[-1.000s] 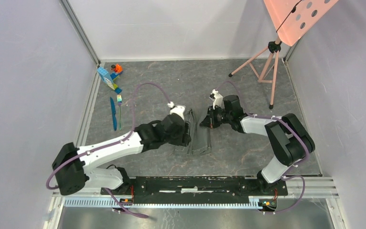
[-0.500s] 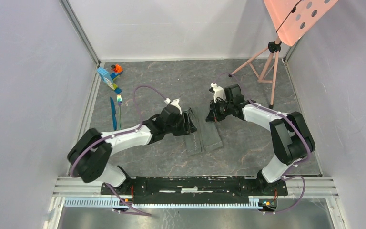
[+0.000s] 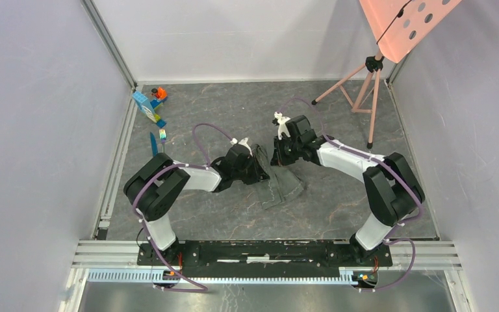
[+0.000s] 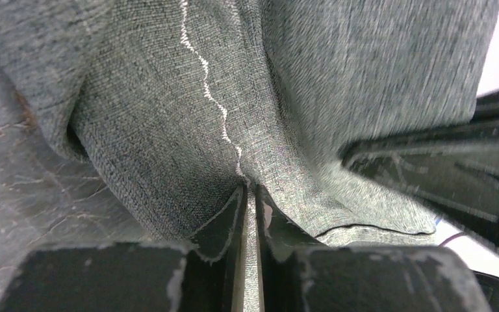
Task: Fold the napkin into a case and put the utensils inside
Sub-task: Fold the 2/3-rectangle-folded napkin at the center of the board.
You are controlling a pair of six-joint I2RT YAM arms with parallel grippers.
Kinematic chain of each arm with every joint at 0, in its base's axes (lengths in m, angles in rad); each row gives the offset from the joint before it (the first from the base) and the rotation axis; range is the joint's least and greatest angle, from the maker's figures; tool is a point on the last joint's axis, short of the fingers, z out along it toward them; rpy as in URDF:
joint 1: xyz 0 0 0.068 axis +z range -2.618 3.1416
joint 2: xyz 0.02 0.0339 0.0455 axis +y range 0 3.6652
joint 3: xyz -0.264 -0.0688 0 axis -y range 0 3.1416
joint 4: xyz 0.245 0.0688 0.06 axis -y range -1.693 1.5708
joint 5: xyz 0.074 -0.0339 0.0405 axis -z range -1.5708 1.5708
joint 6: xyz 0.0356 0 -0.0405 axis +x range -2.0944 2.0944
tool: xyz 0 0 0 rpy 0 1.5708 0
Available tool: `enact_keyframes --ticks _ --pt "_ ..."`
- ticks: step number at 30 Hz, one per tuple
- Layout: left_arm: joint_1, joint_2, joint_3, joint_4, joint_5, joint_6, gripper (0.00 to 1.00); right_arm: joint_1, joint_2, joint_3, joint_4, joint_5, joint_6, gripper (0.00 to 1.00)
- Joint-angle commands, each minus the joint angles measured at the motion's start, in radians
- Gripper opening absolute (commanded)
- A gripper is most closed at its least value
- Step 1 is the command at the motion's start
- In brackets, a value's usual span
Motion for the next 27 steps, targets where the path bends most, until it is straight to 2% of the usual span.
enact_keyframes --ticks 1,8,11,17,21,27 --pt "0.004 0.036 -0.016 0.069 -0.02 -0.014 0.14 0.057 0.015 0.016 0.076 0.07 0.208 0.0" --pt "0.004 0.015 -0.056 0.062 -0.066 0.041 0.12 0.098 -0.027 -0.229 0.537 0.058 0.627 0.01" --pt "0.004 -0.009 -0.056 0.041 -0.073 0.073 0.13 0.125 -0.031 -0.285 0.639 0.131 0.75 0.0" --pt "0.004 -0.144 -0.065 -0.038 -0.033 0.116 0.27 0.156 -0.031 -0.286 0.621 0.233 0.796 0.01" --pt "0.004 -0.291 -0.076 -0.156 -0.024 0.13 0.43 0.155 -0.044 -0.276 0.567 0.26 0.763 0.0" --pt "0.02 -0.459 -0.148 -0.304 -0.189 0.119 0.58 0.167 -0.029 -0.195 0.441 0.275 0.634 0.0"
